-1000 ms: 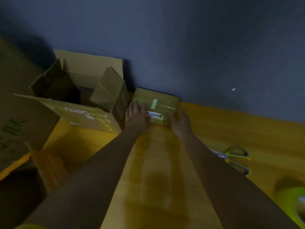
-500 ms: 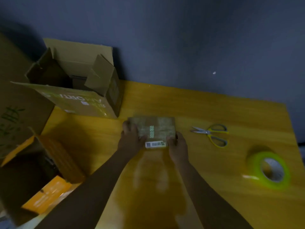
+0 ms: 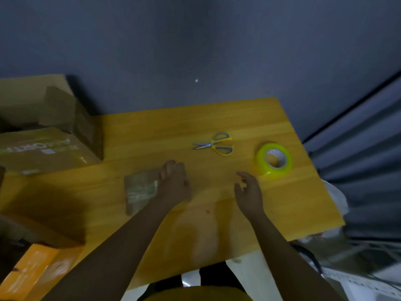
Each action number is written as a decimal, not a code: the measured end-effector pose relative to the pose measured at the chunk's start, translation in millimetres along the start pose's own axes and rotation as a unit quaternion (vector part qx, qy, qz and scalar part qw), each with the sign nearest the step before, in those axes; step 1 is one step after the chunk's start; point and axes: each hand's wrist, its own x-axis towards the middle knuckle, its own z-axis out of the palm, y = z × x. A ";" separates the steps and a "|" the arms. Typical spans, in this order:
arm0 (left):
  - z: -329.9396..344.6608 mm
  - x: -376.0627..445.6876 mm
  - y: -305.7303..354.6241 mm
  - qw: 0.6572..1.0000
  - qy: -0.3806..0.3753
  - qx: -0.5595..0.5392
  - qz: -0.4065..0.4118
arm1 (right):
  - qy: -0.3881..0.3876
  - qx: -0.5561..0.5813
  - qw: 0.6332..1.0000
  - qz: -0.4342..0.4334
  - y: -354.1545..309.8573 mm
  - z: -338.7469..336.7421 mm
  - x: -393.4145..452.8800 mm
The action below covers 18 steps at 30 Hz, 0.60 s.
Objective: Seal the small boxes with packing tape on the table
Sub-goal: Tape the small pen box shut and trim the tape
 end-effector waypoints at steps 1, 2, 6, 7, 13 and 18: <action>6.0 4.7 18.4 0.999 -0.002 0.007 0.037 | 0.021 -0.035 0.999 -0.017 8.1 -16.4 6.6; 13.3 9.3 37.7 0.997 -0.010 0.017 0.069 | 0.034 -0.069 0.997 -0.026 18.7 -30.7 15.3; 43.1 29.2 114.3 0.989 -0.047 0.051 0.130 | 0.001 -0.229 0.973 -0.029 59.3 -74.9 63.1; 50.3 36.2 132.0 0.987 -0.058 0.055 0.136 | -0.030 -0.275 0.961 -0.021 67.6 -82.5 75.9; 93.0 89.1 204.0 0.988 -0.136 0.023 0.070 | -0.211 -0.440 0.868 -0.095 103.0 -102.5 140.4; 114.0 124.7 214.7 0.986 -0.135 -0.085 0.037 | -0.167 -0.364 0.889 -0.223 121.5 -111.4 157.3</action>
